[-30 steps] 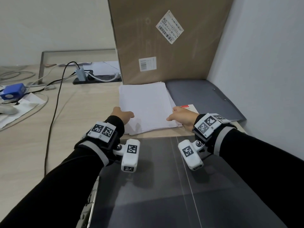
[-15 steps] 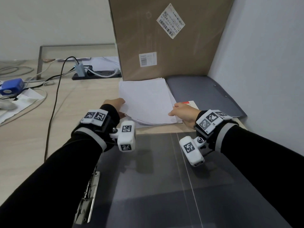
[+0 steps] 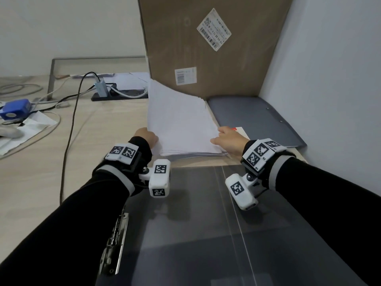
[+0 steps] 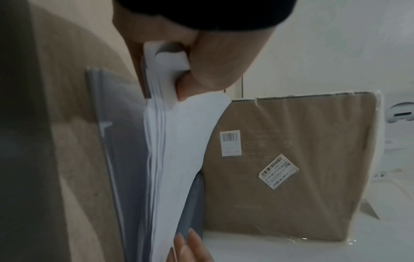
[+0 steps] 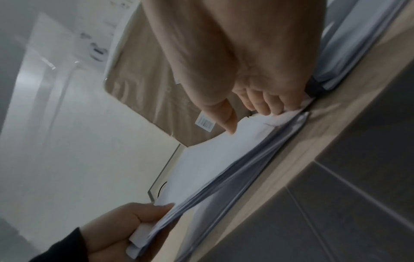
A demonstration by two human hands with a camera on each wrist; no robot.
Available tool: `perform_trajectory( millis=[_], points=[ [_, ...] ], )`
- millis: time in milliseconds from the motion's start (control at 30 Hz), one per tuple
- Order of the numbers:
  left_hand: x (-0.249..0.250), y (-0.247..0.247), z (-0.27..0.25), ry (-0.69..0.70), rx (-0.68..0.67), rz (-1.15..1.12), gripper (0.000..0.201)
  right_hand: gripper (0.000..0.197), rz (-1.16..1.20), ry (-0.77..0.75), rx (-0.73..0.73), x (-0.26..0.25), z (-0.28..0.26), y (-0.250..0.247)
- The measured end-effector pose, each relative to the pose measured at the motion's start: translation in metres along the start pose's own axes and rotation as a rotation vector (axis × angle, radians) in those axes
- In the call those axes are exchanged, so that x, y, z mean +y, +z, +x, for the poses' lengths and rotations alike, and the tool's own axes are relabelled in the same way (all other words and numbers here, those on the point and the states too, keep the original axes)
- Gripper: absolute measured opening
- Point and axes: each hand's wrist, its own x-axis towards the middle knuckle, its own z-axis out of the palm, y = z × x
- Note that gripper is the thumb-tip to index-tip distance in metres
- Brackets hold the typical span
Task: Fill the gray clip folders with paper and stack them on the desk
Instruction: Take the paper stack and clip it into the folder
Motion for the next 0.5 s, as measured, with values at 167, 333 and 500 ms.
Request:
perform_trajectory(
  millis=[167, 333, 500],
  points=[
    [-0.028, -0.018, -0.008, 0.106, 0.001, -0.355, 0.039, 0.083, 0.12, -0.038, 0.08, -0.013, -0.011, -0.02],
    [-0.049, -0.042, -0.042, 0.238, -0.218, -0.751, 0.042, 0.049, 0.552, 0.003, -0.176, -0.035, -0.04, -0.043],
    [-0.05, -0.054, -0.069, 0.388, -0.359, -0.699, 0.033, 0.03, 0.769, -0.116, -0.185, -0.043, -0.068, -0.048]
  ],
)
